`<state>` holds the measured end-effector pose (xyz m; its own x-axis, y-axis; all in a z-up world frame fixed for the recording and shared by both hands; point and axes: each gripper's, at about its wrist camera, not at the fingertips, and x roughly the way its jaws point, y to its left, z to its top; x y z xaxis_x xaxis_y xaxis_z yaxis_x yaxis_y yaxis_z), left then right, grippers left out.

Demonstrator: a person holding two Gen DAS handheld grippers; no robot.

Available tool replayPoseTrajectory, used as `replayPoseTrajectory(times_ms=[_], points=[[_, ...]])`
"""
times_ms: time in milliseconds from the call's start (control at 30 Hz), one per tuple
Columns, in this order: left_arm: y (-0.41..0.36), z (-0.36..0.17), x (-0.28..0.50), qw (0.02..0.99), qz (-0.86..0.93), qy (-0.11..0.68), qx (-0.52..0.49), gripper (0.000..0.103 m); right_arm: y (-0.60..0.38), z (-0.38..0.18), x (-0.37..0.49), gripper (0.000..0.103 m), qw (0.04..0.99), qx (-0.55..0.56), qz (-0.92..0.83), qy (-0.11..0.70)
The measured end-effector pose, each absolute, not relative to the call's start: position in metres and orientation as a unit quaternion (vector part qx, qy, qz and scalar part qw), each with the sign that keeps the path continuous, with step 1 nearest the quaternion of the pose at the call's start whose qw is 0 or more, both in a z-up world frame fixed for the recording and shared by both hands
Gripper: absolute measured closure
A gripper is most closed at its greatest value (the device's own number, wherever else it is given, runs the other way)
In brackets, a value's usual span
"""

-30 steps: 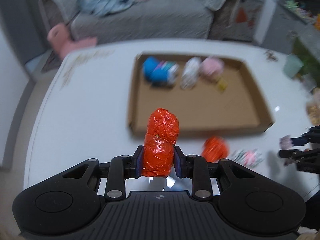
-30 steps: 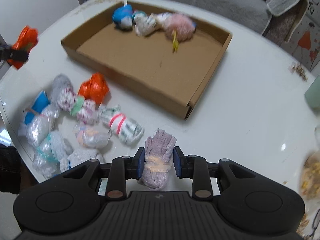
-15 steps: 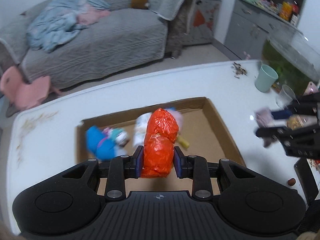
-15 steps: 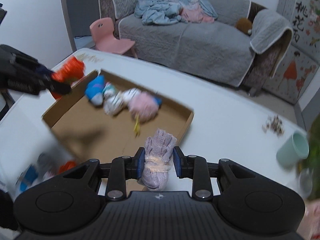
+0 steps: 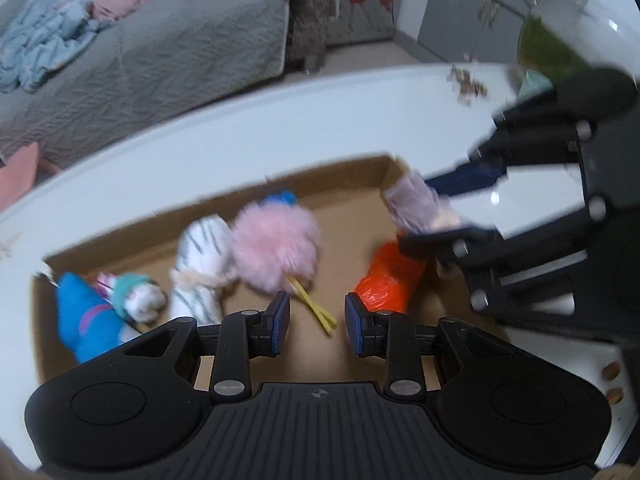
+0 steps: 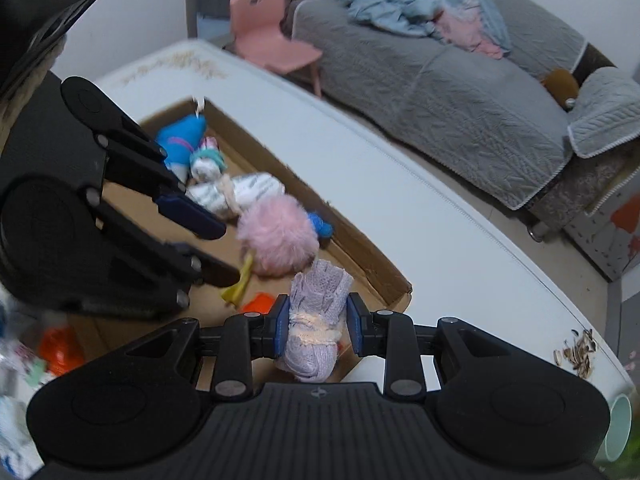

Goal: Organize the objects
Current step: 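Place both items into the tray and open both grippers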

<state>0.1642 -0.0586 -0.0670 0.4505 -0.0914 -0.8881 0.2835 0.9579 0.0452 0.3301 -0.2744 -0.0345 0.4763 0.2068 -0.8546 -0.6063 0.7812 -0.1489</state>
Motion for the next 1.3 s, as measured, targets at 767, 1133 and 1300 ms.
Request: replayPoseTrajectory(times_ms=[767, 1133, 1300], points=[[-0.050, -0.099, 0.163, 0.855, -0.069, 0.512, 0.045, 0.060, -0.275, -0.065, 0.367, 0.062, 0.824, -0.204, 0.217, 0.482], [-0.038, -0.071, 0.132, 0.852, -0.069, 0.513, 0.081, 0.044, -0.300, -0.017, 0.312, 0.044, 0.862, -0.144, 0.179, 0.452], [-0.022, -0.032, 0.086, 0.852, -0.060, 0.508, 0.113, 0.022, -0.309, 0.008, 0.252, 0.030, 0.866, -0.109, 0.187, 0.450]])
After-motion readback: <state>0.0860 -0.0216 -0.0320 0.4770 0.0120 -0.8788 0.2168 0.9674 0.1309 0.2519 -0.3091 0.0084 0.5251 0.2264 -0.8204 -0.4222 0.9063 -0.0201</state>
